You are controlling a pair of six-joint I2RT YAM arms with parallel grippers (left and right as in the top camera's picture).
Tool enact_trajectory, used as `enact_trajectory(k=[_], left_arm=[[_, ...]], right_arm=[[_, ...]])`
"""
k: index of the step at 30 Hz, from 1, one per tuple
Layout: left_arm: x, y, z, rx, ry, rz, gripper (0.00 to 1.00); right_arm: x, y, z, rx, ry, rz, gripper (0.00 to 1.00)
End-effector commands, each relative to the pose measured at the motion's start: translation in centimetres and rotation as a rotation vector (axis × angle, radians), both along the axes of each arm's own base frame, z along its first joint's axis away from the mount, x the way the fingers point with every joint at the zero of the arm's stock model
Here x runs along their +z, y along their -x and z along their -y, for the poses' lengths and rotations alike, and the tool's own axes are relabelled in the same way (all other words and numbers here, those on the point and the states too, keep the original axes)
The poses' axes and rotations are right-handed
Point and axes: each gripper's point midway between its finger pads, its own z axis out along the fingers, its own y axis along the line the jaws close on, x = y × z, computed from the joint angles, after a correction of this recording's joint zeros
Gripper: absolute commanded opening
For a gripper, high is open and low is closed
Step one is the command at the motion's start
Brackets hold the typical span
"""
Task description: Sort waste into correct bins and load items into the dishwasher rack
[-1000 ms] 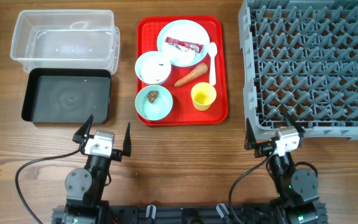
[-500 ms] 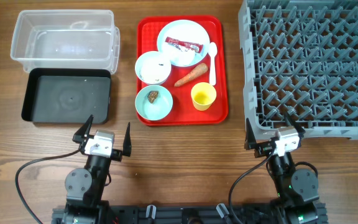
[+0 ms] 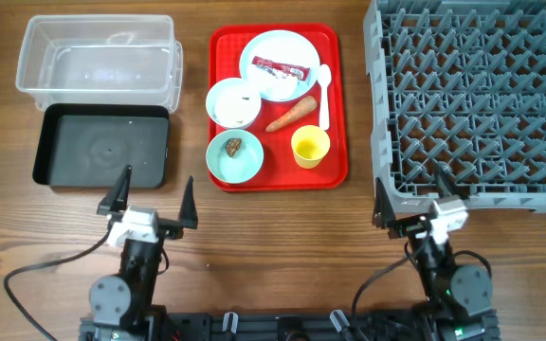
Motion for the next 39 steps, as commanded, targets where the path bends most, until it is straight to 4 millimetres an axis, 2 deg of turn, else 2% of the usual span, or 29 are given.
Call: enact_trajectory(k=[1,2,3,8,12,16,21,24,27,29,31,33,36,39], left_arm=[[3.0,0.9,0.5,-0.054,0.076,0.059,1.0],[3.9,1.2,0.5,-0.058,0.088,0.077,1.0],[5.9,1.9,0.4,-0.06,0.096,0.117,1.0],[10.1,3.3,0.2,-0.062,0.102,0.178,1.0],[12.6,3.0,0.3,-0.065,0.096,0.136,1.0],[16.7,1.5,1.6,-0.124,0.072,0.07,1.0],[21.9,-1.9,3.9,-0.229,0.039,-0.02,1.0],[23.7,-4.3,5.2,-0.284,0.027,-0.094,1.0],[24.6,-6.2,6.2,-0.33,0.019,-0.152,1.0],[24.7,-7.4,6.9,-0.357,0.015,-0.171,1.0],[24.1,-8.3,7.0,-0.359,0.016,-0.191,1.0],[22.6,-9.3,7.3,-0.368,0.017,-0.248,1.0],[21.1,-9.6,8.0,-0.409,0.016,-0.303,1.0],[20.4,-10.1,8.1,-0.412,0.018,-0.328,1.0]], right_arm=[[2.7,0.8,-0.6,0.063,-0.1,0.093,1.0],[3.6,1.1,-0.5,0.064,-0.109,0.129,1.0],[5.0,1.6,-0.4,0.066,-0.124,0.187,1.0],[7.9,2.9,0.0,0.08,-0.181,0.307,1.0],[9.6,4.0,0.3,0.096,-0.228,0.38,1.0],[12.4,6.1,0.9,0.113,-0.279,0.517,1.0],[14.5,7.5,0.9,0.139,-0.282,0.58,1.0],[15.6,8.2,1.1,0.14,-0.288,0.608,1.0],[16.0,8.4,1.2,0.138,-0.288,0.616,1.0],[15.4,7.7,1.4,0.114,-0.291,0.578,1.0],[14.0,6.3,1.2,0.097,-0.28,0.502,1.0],[11.5,4.4,0.6,0.094,-0.258,0.37,1.0],[12.1,4.9,0.5,0.112,-0.256,0.401,1.0],[12.9,5.3,-1.0,0.189,-0.205,0.391,1.0]])
